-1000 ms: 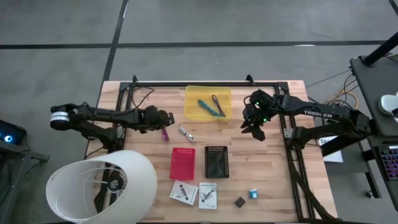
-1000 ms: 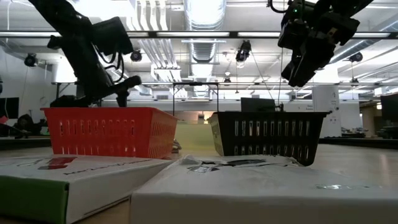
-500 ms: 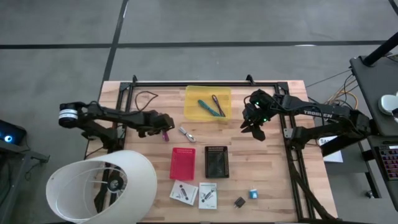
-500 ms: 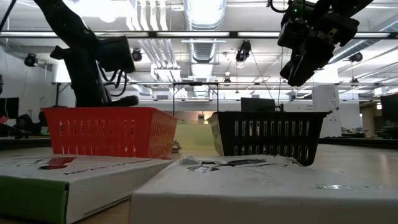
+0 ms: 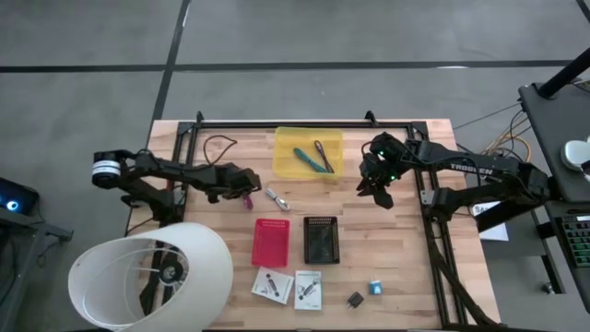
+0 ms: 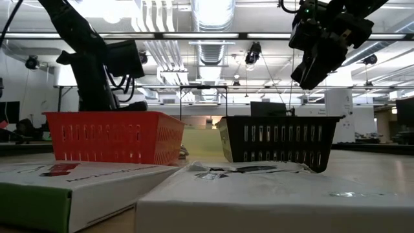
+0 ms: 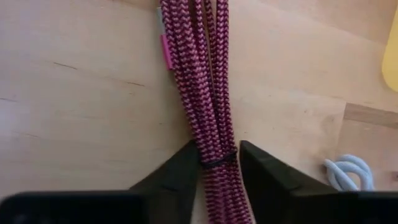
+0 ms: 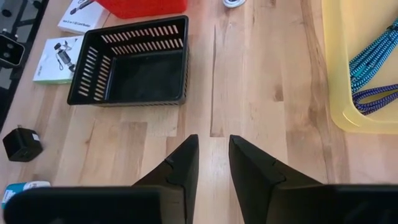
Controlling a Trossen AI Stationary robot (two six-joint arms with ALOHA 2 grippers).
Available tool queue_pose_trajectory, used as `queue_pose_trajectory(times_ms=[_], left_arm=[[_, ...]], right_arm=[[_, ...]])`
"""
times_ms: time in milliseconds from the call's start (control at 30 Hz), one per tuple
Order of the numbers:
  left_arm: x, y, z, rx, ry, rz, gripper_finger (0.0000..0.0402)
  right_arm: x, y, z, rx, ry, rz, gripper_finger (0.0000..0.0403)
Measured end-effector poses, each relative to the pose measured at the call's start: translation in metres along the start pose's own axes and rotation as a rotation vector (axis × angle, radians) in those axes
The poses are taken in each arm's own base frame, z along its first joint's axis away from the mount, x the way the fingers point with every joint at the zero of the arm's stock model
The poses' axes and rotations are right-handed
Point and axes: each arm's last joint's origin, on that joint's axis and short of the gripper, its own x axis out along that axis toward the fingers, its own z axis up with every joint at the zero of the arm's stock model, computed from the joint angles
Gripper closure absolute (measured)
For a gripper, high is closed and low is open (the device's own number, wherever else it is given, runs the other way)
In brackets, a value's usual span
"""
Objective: Pick and place items into bin
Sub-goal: Put the pink usb cable into the yellow bin
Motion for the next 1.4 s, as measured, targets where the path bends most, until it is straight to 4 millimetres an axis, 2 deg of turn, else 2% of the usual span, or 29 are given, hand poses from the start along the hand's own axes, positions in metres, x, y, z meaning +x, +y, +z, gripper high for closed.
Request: queue_pose_trajectory(times_ms=[100, 167, 333, 433, 567, 800, 1033, 1133, 1400], left_arm=[[-0.004, -0.001, 0.001, 0.002, -0.005, -0.026, 0.0374], [-0.006, 0.000, 0.002, 0.003, -0.020, -0.027, 0.0390], [-0.010, -0.003, 0.004, 0.027, -0.047, -0.079, 0.0387], [-0.018, -0.017, 0.006, 0.092, -0.092, -0.234, 0.0394], [-0.030, -0.040, 0.013, 0.149, -0.255, -0.461, 0.0395], [-0.053, -0.067, 0.032, 0.156, -0.490, -0.765, 0.0395], [-0.055, -0.069, 0.052, -0.037, -0.532, -0.781, 0.0395], [-0.058, -0.071, 0.056, -0.044, -0.546, -0.788, 0.0395], [-0.069, -0.085, 0.059, 0.170, -0.538, -0.841, 0.0395]], right_arm=[[0.000, 0.000, 0.000, -0.007, 0.000, 0.000, 0.0328], [0.000, 0.000, 0.000, -0.009, 0.000, 0.000, 0.0330], [0.000, 0.000, 0.000, -0.019, -0.001, 0.000, 0.0330], [0.000, 0.000, 0.000, -0.020, -0.002, -0.001, 0.0328], [0.000, 0.000, 0.000, -0.019, -0.003, -0.001, 0.0332], [0.000, 0.000, 0.001, -0.018, -0.007, -0.002, 0.0332], [0.000, -0.001, 0.002, -0.027, -0.023, -0.005, 0.0332], [0.000, -0.001, 0.002, -0.027, -0.023, -0.005, 0.0335], [0.000, -0.001, 0.004, -0.036, -0.039, -0.009, 0.0335]])
